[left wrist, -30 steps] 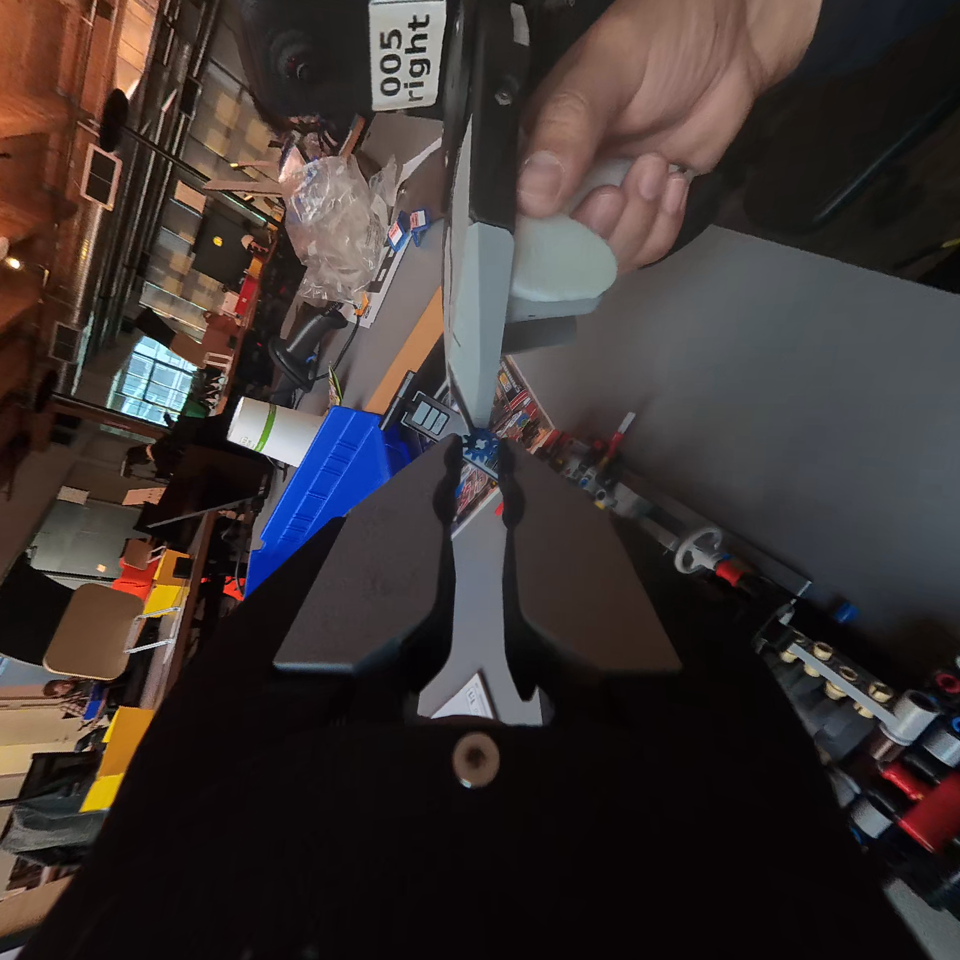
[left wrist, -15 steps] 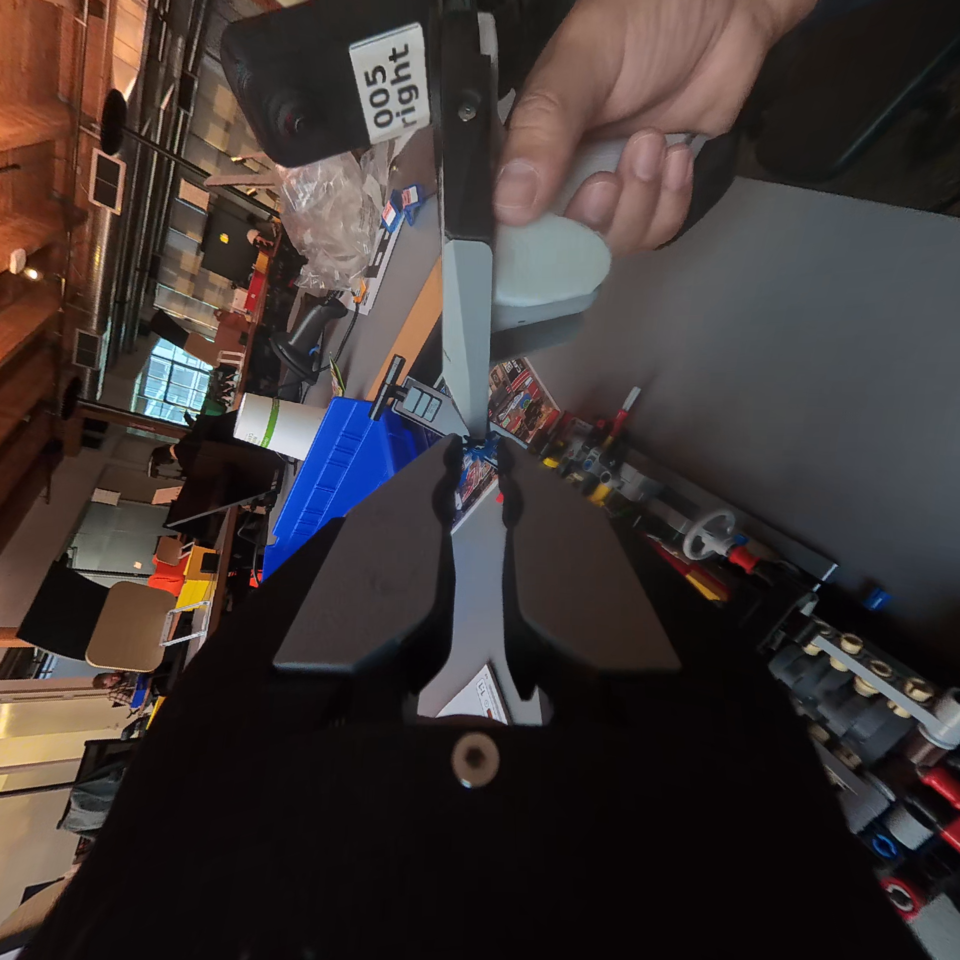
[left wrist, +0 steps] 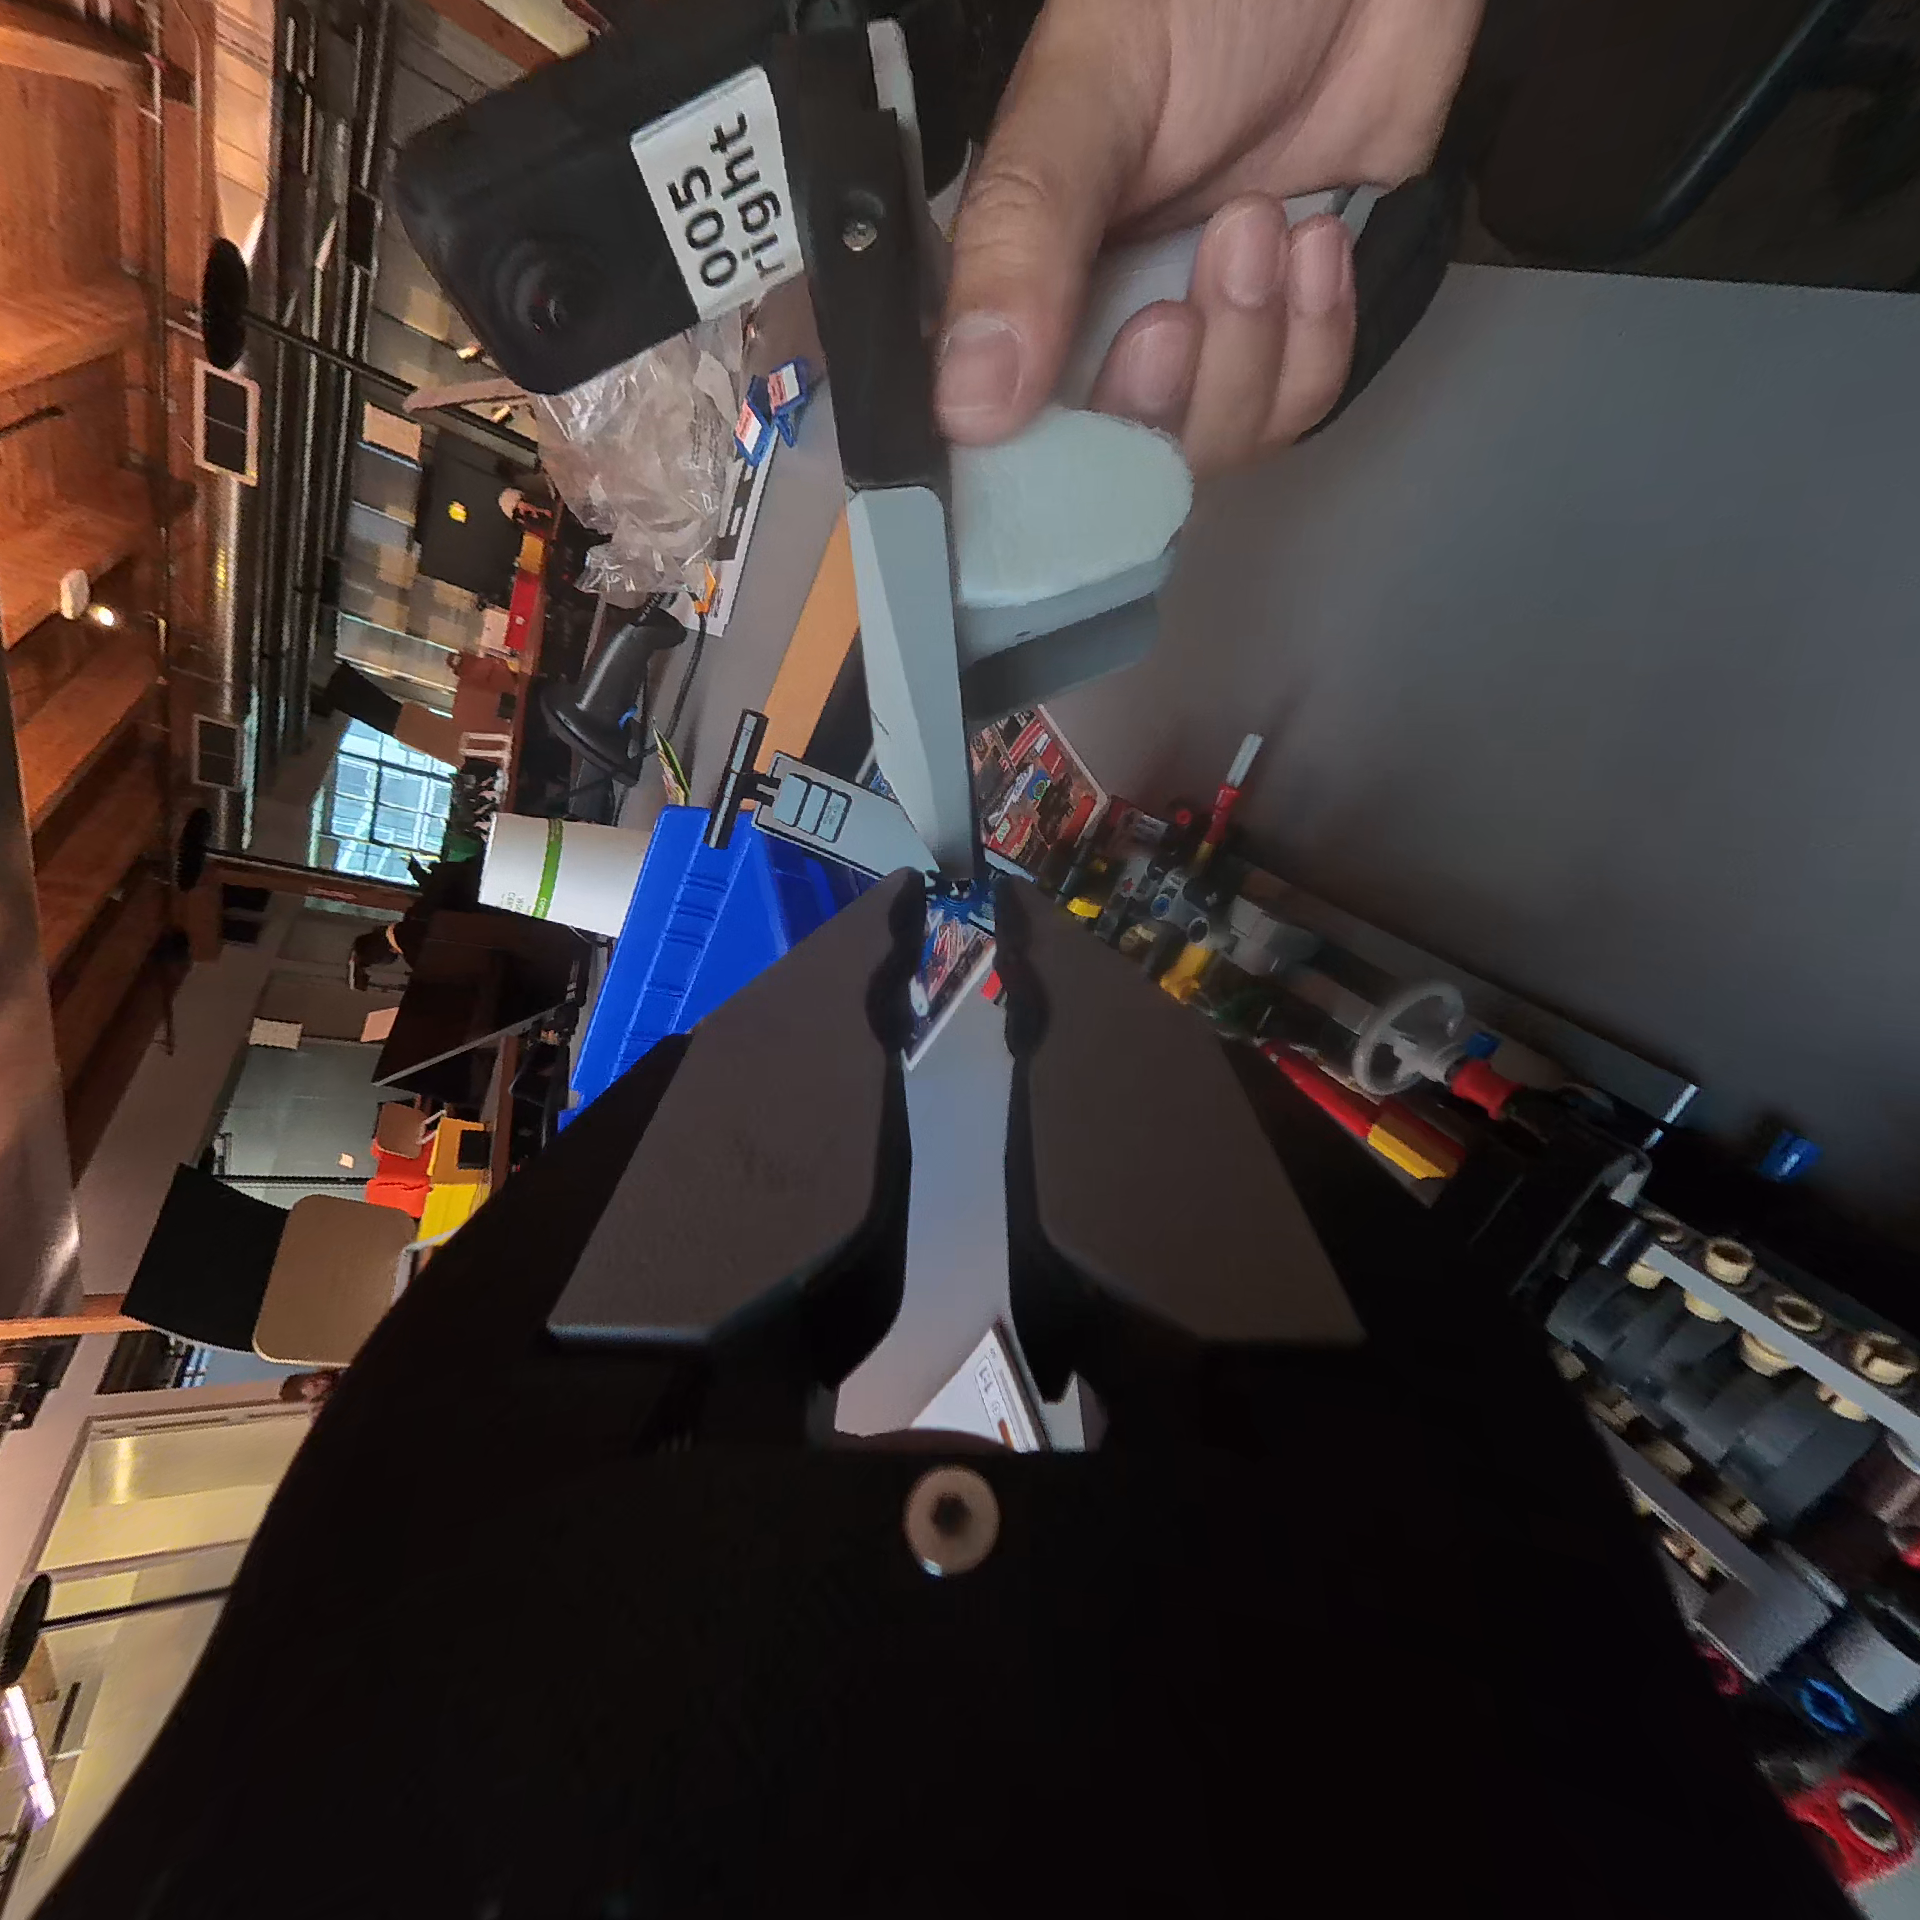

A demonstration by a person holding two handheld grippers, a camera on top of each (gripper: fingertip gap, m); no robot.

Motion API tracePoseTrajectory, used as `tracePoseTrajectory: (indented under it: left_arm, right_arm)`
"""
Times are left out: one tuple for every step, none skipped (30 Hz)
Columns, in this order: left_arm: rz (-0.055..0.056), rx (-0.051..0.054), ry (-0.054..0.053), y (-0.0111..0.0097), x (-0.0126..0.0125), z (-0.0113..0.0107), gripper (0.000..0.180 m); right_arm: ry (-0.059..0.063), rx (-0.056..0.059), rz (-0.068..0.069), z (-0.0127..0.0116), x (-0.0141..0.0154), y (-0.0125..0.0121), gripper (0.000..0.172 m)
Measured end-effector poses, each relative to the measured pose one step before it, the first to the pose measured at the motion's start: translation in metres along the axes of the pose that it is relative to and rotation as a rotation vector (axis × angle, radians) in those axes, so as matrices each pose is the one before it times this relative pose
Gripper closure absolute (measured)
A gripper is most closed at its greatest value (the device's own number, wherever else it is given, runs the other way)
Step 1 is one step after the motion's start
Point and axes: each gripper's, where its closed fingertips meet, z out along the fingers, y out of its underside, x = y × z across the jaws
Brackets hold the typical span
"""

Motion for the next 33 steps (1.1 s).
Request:
tracePoseTrajectory:
  left_arm:
    - [0.0053,0.0128,-0.0053,-0.0014,-0.00064,-0.00071,0.171]
    - [0.0082,0.0147,-0.0051,-0.00149,-0.00071,-0.00082,0.171]
    - [0.0138,0.0122,-0.0046,-0.00076,-0.00026,-0.00079,0.171]
    - [0.0136,0.0043,-0.0025,0.00062,0.00019,-0.00029,0.171]
    - [0.003,-0.0058,-0.0007,0.00197,0.00007,0.00018,0.171]
    - [-0.0041,-0.0055,-0.0011,0.00157,-0.00032,0.00044,0.17]
    - [-0.0036,0.0025,-0.0032,0.00018,-0.00051,0.00002,0.17]
    - [-0.005,0.0044,0.0002,-0.00073,-0.00012,-0.00006,0.171]
    - [-0.005,0.0013,0.0017,-0.00059,0.00002,-0.00005,0.17]
    - [0.001,0.0018,-0.0017,-0.00064,-0.00024,-0.00017,0.171]
    - [0.0029,0.001,-0.0009,-0.00038,0.00005,0.0,0.171]
    - [-0.0005,0.0011,0.0008,-0.00032,0.00024,0.00005,0.171]
    - [-0.0017,0.0024,0.0011,-0.00049,0.00039,0.00005,0.171]
    - [-0.0009,0.0012,0.0021,-0.00024,0.00046,0.0002,0.171]
    - [0.0007,-0.0006,0.0002,0.00008,0.00023,0.00023,0.171]
    - [-0.0002,-0.0026,0.0003,0.00039,0.00015,0.00016,0.171]
    - [-0.0018,-0.0015,0.0008,0.00025,0.00018,0.00031,0.171]
    - [-0.0006,0.0031,-0.0009,-0.00045,0.00008,0.00014,0.171]
    - [-0.0021,0.0007,0.0018,-0.00028,0.00032,0.0002,0.171]
    - [-0.003,-0.0024,0.0037,0.00028,0.00072,0.00024,0.171]
    - [-0.0029,-0.0029,0.0023,0.00062,0.00036,0.00023,0.171]
    - [-0.0064,-0.0007,0.0026,0.00039,0.00035,0.00012,0.171]
    - [-0.01,-0.0002,0.0034,0.00042,0.00008,0.00012,0.171]
    - [-0.0093,-0.0017,0.001,0.00062,-0.00028,0.00023,0.171]
    - [-0.0075,-0.0042,0.0009,0.00083,-0.0002,0.00029,0.171]
    - [-0.0075,-0.005,0.0049,0.00089,0.00049,0.00026,0.171]
    - [-0.0055,-0.0035,0.0034,0.00047,0.00034,0.00014,0.171]
    - [-0.0038,-0.002,0.0014,0.00037,0.00007,0.0001,0.171]
    - [-0.0034,0.0005,-0.0005,-0.00012,-0.00029,0.00001,0.171]
    - [-0.0022,0.0025,-0.0036,-0.00027,-0.00062,0.00012,0.171]
    - [-0.0027,0.0014,-0.0043,0.00002,-0.00081,0.00016,0.17]
    - [-0.0017,-0.0025,-0.0017,0.0005,-0.00034,0.00045,0.171]
    - [0.0037,-0.0041,0.0001,0.00092,0.00044,0.00052,0.171]
  right_arm:
    - [-0.0148,0.0061,0.0101,-0.00063,-0.00143,-0.00062,0.168]
    - [-0.0124,0.0058,0.0057,-0.00065,-0.00161,-0.00061,0.168]
    - [-0.0049,0.0027,0.0012,-0.00051,-0.00097,-0.00034,0.168]
    - [0.0056,-0.0004,-0.0032,-0.0005,0.0003,-0.00007,0.169]
    - [0.0136,-0.0026,-0.0073,-0.00059,0.00138,0.00009,0.169]
    - [0.0147,-0.0039,-0.0082,-0.00062,0.00154,0.00028,0.169]
    - [0.01,-0.0045,-0.0065,-0.00056,0.00091,0.00024,0.169]
    - [0.0059,-0.0052,-0.0041,-0.00037,0.00042,0.00047,0.167]
    - [0.0039,-0.004,-0.0021,-0.00027,0.0003,0.00047,0.166]
    - [0.0015,-0.0008,-0.0013,-0.00022,0.0,-0.00001,0.165]
    - [-0.0018,0.0012,0.0,-0.00015,-0.00027,-0.00023,0.165]
    - [-0.0032,0.0008,0.002,0.00001,-0.0003,-0.00018,0.165]
    - [-0.0047,-0.0001,0.0023,0.00029,-0.0005,0.00009,0.166]
    - [-0.0073,-0.0001,0.0018,0.00038,-0.00093,-0.0001,0.167]
    - [-0.0067,-0.0007,0.0017,0.00044,-0.00083,0.00007,0.167]
    - [-0.0038,-0.0013,0.0013,0.00043,-0.00039,0.00001,0.168]
    - [-0.0025,-0.0008,0.0008,0.00029,-0.00007,-0.00009,0.168]
    - [-0.0021,-0.0008,0.0005,0.00039,0.00001,0.00001,0.169]
    - [-0.0015,-0.0023,0.001,0.00042,0.00007,0.00018,0.168]
    - [-0.0003,-0.0031,0.0015,0.00055,0.00041,0.00048,0.168]
    - [0.0007,-0.0023,0.001,0.0005,0.00056,0.00028,0.168]
    - [0.0,-0.0014,-0.0001,0.00023,0.0004,0.00021,0.168]
    - [-0.0001,-0.0007,-0.001,0.00018,0.00043,0.00002,0.168]
    - [0.0017,0.0008,-0.0018,0.00002,0.00048,-0.00019,0.168]
    - [0.005,0.0003,-0.0043,0.00013,0.00073,-0.00024,0.168]
    - [0.0072,-0.0032,-0.0064,0.00051,0.00085,0.00022,0.168]
    - [0.0058,-0.0039,-0.0053,0.00052,0.00051,0.00045,0.168]
    - [0.0019,-0.0012,-0.0006,0.00042,0.00035,0.00013,0.168]
    - [-0.0032,0.0015,0.0061,-0.00003,0.00004,-0.00034,0.168]
    - [-0.0071,0.004,0.0111,-0.00028,-0.00013,-0.00061,0.168]
    - [-0.0062,0.0059,0.0126,-0.00026,0.0001,-0.00091,0.168]
    - [-0.0012,0.0041,0.0091,-0.00004,0.00049,-0.00047,0.168]
    - [0.0046,0.0012,0.0007,0.0002,0.0009,0.00008,0.168]
